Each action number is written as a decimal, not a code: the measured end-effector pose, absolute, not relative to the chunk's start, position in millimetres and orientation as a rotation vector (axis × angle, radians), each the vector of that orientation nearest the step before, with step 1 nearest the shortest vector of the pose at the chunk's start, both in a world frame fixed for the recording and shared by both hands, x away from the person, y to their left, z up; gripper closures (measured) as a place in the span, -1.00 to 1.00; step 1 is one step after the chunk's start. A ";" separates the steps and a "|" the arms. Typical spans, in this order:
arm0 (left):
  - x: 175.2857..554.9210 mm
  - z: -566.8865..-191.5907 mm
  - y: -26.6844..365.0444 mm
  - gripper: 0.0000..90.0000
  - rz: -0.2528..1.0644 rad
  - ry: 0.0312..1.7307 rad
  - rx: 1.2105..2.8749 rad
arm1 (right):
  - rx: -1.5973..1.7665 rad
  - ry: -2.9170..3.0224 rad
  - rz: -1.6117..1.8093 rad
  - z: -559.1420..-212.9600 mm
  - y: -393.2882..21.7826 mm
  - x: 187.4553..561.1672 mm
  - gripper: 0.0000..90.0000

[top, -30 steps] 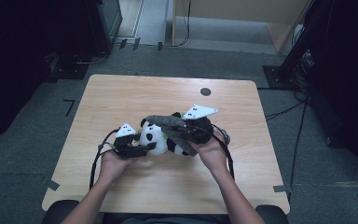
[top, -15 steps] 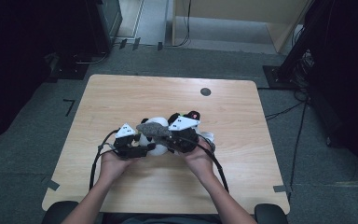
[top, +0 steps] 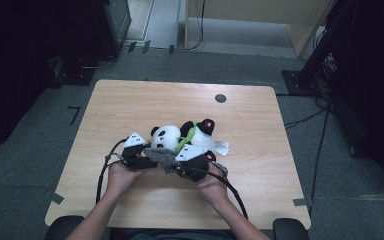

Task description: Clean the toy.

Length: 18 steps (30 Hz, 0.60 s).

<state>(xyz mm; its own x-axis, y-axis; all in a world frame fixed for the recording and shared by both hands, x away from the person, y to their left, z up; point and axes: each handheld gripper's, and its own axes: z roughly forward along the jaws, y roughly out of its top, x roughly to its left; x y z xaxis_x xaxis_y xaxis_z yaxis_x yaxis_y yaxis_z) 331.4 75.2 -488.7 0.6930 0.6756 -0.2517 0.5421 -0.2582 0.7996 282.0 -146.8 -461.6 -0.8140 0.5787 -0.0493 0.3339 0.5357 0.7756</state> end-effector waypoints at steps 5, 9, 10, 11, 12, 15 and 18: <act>332.3 -486.9 75.0 -0.29 0.166 0.947 1.945 | 0.646 2.422 1.125 -475.4 -153.8 270.8 0.69; 333.5 -486.2 75.1 -0.29 0.166 0.943 1.952 | 0.613 2.408 1.084 -482.7 -159.5 265.4 0.69; 333.9 -486.1 75.2 -0.29 0.165 0.942 1.953 | 0.614 2.413 1.078 -483.3 -160.5 265.0 0.69; 334.1 -485.9 75.2 -0.29 0.163 0.941 1.955 | 0.621 2.418 1.070 -483.7 -162.2 263.8 0.69; 334.0 -485.6 74.9 -0.29 0.166 0.939 1.958 | 0.623 2.421 1.065 -484.4 -164.2 262.8 0.69; 334.1 -485.1 74.6 -0.28 0.171 0.933 1.968 | 0.621 2.433 1.044 -486.5 -169.9 260.1 0.69; 333.5 -484.5 73.7 -0.28 0.180 0.935 1.973 | 0.662 2.438 1.018 -486.8 -175.7 257.0 0.69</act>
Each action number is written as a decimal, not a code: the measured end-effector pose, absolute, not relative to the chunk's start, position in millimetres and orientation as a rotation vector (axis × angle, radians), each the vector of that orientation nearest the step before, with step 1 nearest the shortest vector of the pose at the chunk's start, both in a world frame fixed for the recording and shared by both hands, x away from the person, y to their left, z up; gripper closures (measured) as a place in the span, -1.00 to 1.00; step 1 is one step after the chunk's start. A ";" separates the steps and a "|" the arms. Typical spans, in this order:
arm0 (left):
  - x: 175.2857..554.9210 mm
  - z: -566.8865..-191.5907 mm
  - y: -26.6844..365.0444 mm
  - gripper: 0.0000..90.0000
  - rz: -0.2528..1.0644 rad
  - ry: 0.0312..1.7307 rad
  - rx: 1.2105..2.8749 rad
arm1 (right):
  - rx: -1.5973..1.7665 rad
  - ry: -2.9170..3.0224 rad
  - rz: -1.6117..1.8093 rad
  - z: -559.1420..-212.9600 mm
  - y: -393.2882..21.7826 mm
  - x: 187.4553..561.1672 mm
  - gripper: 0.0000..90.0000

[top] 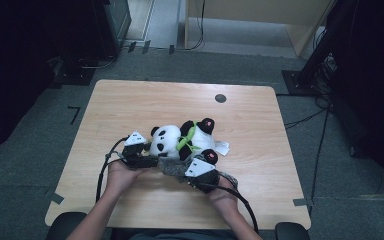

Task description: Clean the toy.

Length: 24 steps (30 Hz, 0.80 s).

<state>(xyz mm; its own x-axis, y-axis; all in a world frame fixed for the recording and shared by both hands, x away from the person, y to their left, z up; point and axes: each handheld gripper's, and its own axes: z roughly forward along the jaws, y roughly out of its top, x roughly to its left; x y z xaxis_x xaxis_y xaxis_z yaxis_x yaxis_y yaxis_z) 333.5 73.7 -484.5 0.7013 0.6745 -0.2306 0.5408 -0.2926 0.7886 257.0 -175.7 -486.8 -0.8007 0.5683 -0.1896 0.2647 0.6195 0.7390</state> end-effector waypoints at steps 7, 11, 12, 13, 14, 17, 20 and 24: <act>334.6 -483.7 73.5 -0.28 0.174 0.940 1.980 | 0.749 2.427 0.987 -483.6 -194.0 250.2 0.69; 335.1 -483.6 73.1 -0.28 0.171 0.945 1.979 | 0.814 2.407 0.970 -480.3 -209.4 247.8 0.69; 335.0 -483.6 72.9 -0.28 0.173 0.945 1.981 | 0.836 2.399 0.969 -479.1 -213.5 247.3 0.69; 334.8 -483.5 72.7 -0.27 0.177 0.943 1.984 | 0.854 2.388 0.976 -477.8 -217.9 247.2 0.68; 334.6 -483.5 72.6 -0.27 0.183 0.938 1.990 | 0.874 2.381 0.985 -475.8 -222.5 247.7 0.68; 334.2 -483.5 72.1 -0.27 0.187 0.940 1.990 | 0.939 2.353 1.034 -467.6 -235.4 249.8 0.67; 334.0 -483.5 71.6 -0.27 0.190 0.941 1.990 | 0.983 2.337 1.059 -462.6 -244.9 250.2 0.68; 334.2 -483.6 71.6 -0.27 0.190 0.946 1.986 | 0.999 2.318 1.056 -453.8 -252.1 248.6 0.68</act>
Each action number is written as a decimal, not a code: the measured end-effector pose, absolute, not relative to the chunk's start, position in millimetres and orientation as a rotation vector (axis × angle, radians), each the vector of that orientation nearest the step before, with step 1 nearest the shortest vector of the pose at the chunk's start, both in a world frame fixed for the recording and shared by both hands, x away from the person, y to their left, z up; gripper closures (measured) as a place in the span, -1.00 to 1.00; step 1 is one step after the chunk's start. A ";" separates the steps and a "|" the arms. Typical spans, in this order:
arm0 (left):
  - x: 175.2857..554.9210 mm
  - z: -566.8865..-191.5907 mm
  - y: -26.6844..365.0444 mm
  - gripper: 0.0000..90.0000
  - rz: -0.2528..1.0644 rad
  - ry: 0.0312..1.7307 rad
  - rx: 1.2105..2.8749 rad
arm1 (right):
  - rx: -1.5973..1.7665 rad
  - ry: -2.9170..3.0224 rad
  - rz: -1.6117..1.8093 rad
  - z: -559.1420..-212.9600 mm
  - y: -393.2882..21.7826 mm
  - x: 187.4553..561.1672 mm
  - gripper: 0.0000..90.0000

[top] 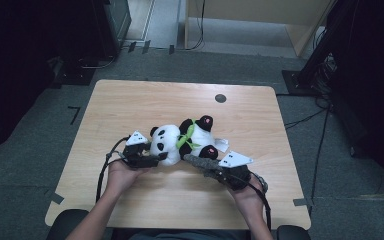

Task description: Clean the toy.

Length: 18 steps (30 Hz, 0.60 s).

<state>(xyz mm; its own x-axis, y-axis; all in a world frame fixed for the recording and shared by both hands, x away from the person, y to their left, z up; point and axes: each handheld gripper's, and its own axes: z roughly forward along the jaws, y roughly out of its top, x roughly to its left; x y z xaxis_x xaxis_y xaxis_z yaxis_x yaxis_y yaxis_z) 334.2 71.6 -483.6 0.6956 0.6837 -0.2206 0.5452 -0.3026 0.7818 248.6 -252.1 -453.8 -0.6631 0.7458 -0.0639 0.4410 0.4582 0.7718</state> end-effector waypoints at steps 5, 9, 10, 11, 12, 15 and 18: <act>334.5 -483.6 71.8 -0.27 0.186 0.954 1.982 | 1.041 2.263 1.105 -441.0 -264.7 249.1 0.68; 333.6 -483.2 71.3 -0.27 0.192 0.951 1.985 | 1.055 2.218 1.110 -431.5 -276.7 250.8 0.68; 333.2 -482.6 71.0 -0.28 0.197 0.949 1.990 | 1.077 2.207 1.119 -429.2 -282.1 252.3 0.68; 333.1 -482.5 70.9 -0.28 0.198 0.949 1.989 | 1.102 2.178 1.132 -426.7 -289.5 254.5 0.68; 333.1 -482.7 70.9 -0.28 0.199 0.947 1.988 | 1.120 2.160 1.143 -425.4 -293.6 256.0 0.68; 332.4 -483.0 70.8 -0.28 0.207 0.937 1.989 | 1.159 2.135 1.159 -423.4 -304.1 264.4 0.68; 331.9 -483.2 70.8 -0.29 0.208 0.937 1.984 | 1.167 2.128 1.129 -424.2 -310.1 274.1 0.67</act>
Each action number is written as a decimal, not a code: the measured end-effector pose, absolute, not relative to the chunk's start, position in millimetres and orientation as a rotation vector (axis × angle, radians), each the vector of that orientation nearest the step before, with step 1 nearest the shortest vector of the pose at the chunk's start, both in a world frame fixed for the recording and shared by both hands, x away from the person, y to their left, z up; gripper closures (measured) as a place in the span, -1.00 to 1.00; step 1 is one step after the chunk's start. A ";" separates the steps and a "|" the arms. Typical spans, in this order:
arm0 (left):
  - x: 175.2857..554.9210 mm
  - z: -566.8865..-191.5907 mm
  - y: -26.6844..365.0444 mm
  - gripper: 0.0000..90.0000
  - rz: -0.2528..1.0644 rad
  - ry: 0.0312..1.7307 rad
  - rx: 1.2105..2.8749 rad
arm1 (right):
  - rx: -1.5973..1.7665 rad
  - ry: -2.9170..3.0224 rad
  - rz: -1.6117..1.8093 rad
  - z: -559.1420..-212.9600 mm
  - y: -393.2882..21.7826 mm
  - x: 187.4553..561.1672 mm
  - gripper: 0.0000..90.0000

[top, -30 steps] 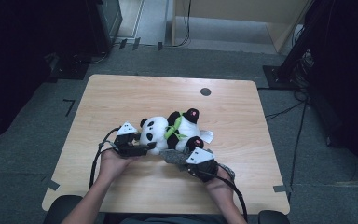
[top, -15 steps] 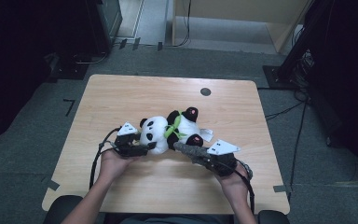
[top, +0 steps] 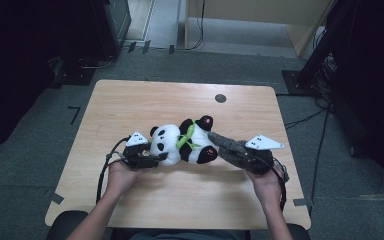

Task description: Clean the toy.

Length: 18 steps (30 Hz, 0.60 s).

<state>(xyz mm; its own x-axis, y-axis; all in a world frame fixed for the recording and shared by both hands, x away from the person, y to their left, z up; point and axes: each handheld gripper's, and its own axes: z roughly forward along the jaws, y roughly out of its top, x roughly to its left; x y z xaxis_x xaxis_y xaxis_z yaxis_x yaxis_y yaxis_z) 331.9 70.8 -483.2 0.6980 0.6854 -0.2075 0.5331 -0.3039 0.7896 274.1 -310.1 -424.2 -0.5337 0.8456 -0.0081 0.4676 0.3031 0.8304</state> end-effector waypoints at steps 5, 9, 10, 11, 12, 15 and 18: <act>331.6 -483.4 71.9 -0.30 0.200 0.940 1.965 | 1.238 2.077 1.150 -420.8 -329.0 290.5 0.67; 332.6 -482.6 73.9 -0.30 0.184 0.948 1.950 | 1.261 2.060 1.146 -419.5 -338.4 304.2 0.66; 333.6 -482.2 75.1 -0.30 0.173 0.954 1.943 | 1.267 2.057 1.143 -420.0 -340.3 308.1 0.66; 334.3 -481.8 76.1 -0.30 0.171 0.957 1.937 | 1.276 2.054 1.144 -420.8 -342.2 311.9 0.66; 334.6 -481.7 76.2 -0.29 0.172 0.956 1.933 | 1.292 2.051 1.148 -422.2 -345.0 317.0 0.66; 335.0 -482.3 76.1 -0.29 0.179 0.952 1.932 | 1.346 2.027 1.197 -425.8 -352.6 327.9 0.66; 334.4 -483.3 76.3 -0.29 0.187 0.947 1.930 | 1.374 2.005 1.191 -430.0 -357.1 338.0 0.66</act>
